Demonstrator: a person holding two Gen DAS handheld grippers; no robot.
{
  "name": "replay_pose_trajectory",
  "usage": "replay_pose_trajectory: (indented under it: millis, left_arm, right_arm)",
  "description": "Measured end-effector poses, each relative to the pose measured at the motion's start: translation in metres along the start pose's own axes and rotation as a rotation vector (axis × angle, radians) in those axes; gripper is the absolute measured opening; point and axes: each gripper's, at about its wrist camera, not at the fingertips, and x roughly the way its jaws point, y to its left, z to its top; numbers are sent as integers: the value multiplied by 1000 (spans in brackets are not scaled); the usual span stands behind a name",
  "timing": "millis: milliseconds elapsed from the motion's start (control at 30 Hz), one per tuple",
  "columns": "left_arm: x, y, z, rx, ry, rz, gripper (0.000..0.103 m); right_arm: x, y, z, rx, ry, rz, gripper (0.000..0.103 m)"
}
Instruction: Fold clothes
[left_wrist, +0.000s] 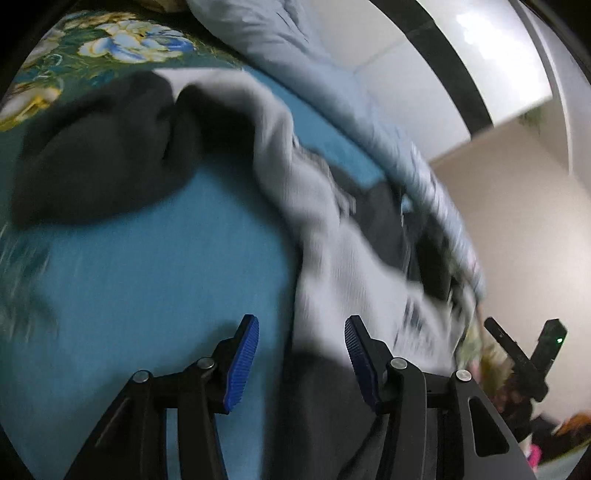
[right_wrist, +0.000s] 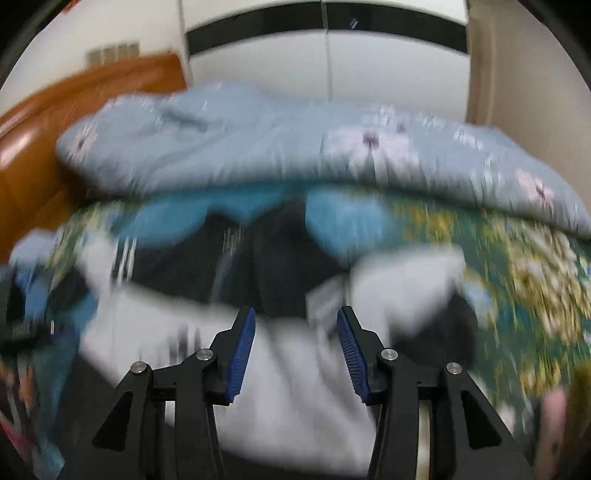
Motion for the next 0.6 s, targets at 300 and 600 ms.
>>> replay_pose_trajectory:
  millis: [300,600]
  left_arm:
    - [-35,-12,-78,43,5,18,58]
    - [-45,-15,-109,-22,-23,-2,60]
  right_arm:
    - [-45,-29,-145,60,144,6,48]
    - [-56,-30,-169,76,56,23,25]
